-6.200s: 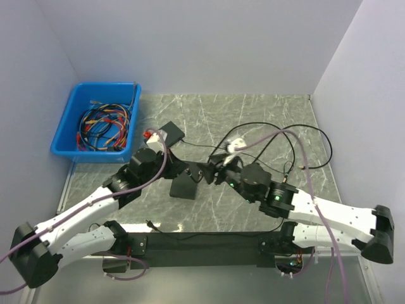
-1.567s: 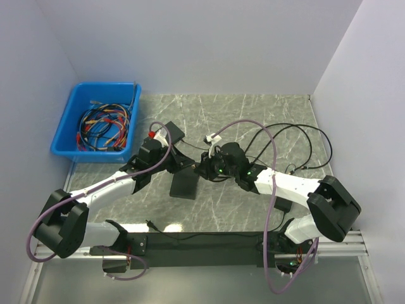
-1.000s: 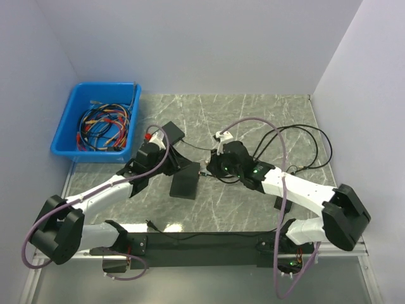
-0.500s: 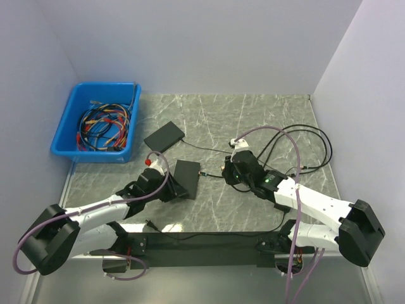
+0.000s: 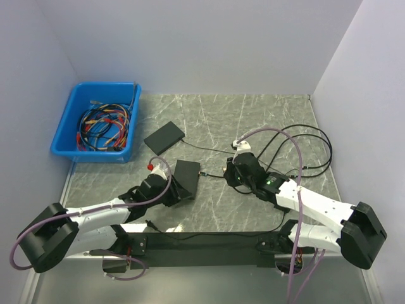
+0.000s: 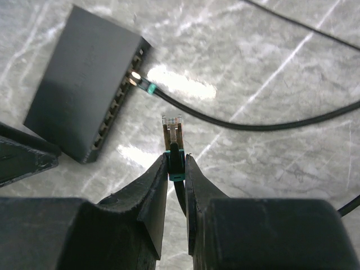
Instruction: Insert the plug into the switch port
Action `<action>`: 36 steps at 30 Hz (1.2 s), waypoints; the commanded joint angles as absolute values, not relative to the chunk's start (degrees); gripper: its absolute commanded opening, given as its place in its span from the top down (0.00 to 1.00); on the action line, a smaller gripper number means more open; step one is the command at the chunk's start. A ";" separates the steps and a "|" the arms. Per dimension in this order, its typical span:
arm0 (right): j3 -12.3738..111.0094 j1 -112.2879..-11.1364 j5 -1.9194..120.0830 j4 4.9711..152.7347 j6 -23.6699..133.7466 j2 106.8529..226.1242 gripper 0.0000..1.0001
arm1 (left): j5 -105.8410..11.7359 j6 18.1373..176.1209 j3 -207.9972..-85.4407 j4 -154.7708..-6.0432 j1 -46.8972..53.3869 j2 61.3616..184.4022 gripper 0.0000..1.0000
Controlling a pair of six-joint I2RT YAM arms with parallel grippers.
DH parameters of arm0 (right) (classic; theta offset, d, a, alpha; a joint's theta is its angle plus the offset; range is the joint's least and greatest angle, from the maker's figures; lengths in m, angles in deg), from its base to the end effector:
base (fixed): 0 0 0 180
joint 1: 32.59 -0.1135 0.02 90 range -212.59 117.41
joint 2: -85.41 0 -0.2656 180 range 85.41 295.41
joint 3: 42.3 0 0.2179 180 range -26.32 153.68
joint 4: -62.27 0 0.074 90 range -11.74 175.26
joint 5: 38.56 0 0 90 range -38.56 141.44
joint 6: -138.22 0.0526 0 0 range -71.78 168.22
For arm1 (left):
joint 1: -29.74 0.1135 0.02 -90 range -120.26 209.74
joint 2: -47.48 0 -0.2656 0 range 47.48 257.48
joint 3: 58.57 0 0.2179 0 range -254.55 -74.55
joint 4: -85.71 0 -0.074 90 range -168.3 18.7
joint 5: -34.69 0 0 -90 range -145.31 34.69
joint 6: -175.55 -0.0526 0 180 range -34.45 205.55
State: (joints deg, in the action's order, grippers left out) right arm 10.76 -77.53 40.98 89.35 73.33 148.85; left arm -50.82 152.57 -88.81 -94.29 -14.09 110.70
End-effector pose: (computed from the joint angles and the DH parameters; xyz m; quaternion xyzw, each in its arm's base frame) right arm 0.1592 0.1454 0.2353 -0.1140 0.8866 0.1860 0.4079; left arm 0.1336 -0.1340 0.1632 -0.1582 0.8639 -0.4122 0.2423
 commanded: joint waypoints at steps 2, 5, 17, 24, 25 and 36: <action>9.81 -77.23 40.54 88.37 74.85 147.54 1.00 | -57.84 156.30 -88.53 -88.42 -19.20 107.78 0.53; 10.07 -77.23 40.98 87.93 75.12 148.07 1.00 | -59.00 157.35 -87.12 -86.57 -19.30 106.72 0.53; 8.67 -77.23 42.03 87.75 75.29 146.41 1.00 | -64.63 156.39 -89.84 -80.85 -19.30 108.20 0.52; 7.79 -77.32 43.27 87.31 75.73 145.53 1.00 | -65.95 154.28 -93.18 -79.71 -18.69 114.70 0.52; 7.70 -77.32 43.44 87.05 75.73 145.35 1.00 | -66.12 154.11 -93.44 -79.62 -18.60 115.06 0.52; 7.52 -77.32 44.23 86.52 75.56 144.91 1.00 | -64.02 146.29 -95.82 -79.45 -9.81 119.02 0.53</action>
